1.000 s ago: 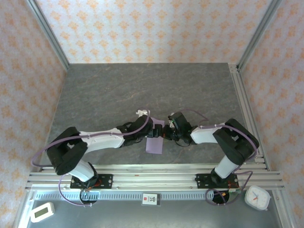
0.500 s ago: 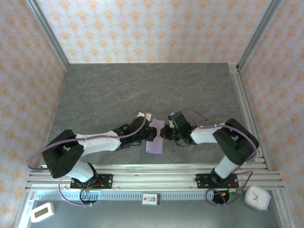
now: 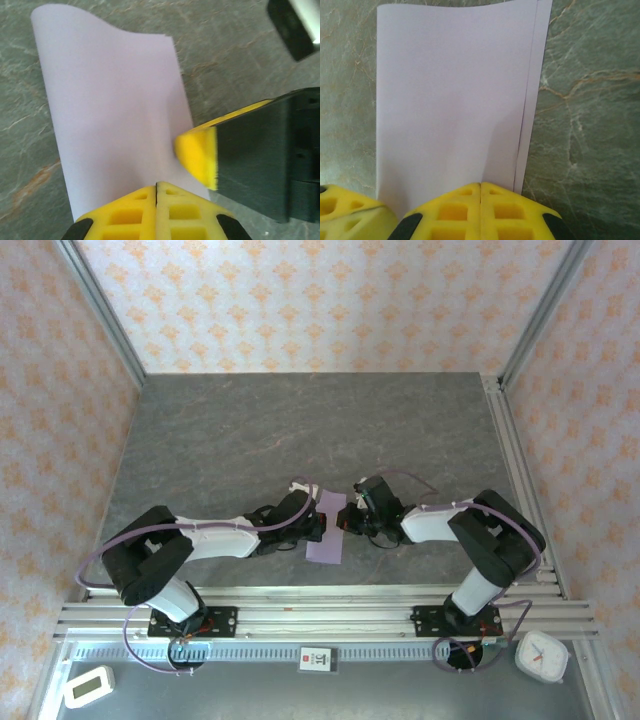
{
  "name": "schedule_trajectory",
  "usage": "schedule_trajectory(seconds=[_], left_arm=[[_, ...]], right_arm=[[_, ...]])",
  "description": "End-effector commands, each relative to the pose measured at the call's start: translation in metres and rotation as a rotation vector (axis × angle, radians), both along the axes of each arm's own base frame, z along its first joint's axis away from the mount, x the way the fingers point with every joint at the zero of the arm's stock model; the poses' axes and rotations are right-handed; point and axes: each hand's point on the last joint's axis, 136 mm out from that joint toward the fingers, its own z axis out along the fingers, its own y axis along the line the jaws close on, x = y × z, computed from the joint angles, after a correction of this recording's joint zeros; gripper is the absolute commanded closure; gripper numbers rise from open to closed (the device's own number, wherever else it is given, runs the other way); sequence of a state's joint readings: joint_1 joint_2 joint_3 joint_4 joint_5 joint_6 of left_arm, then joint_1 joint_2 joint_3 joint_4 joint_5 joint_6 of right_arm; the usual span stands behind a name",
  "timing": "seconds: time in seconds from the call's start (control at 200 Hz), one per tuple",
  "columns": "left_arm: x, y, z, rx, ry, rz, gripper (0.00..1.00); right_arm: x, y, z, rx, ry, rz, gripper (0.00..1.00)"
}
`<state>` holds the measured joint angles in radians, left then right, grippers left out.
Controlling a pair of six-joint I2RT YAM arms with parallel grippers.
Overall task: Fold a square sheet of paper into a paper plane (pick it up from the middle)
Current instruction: First fold the square sheet of paper in half at the center of the table.
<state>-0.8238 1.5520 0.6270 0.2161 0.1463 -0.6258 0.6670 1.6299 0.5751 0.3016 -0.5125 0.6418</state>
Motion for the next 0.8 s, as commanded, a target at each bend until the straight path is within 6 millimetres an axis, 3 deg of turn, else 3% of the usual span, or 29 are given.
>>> schedule_trajectory(seconds=[0.0,0.445,0.551,0.791], left_arm=[[0.007,0.009,-0.009,0.036,-0.027,0.023,0.98],[-0.004,0.025,-0.038,0.074,0.009,0.044,0.99],[0.0,0.021,-0.024,0.056,-0.013,0.04,0.99],[0.024,0.008,0.034,0.002,-0.127,0.02,0.88]], right_arm=[[-0.015,-0.029,-0.043,-0.161,0.077,-0.04,1.0],[-0.018,-0.029,-0.048,-0.169,0.092,-0.027,1.0],[-0.019,-0.03,-0.049,-0.171,0.093,-0.025,1.0],[-0.019,-0.031,-0.051,-0.176,0.094,-0.028,1.0]])
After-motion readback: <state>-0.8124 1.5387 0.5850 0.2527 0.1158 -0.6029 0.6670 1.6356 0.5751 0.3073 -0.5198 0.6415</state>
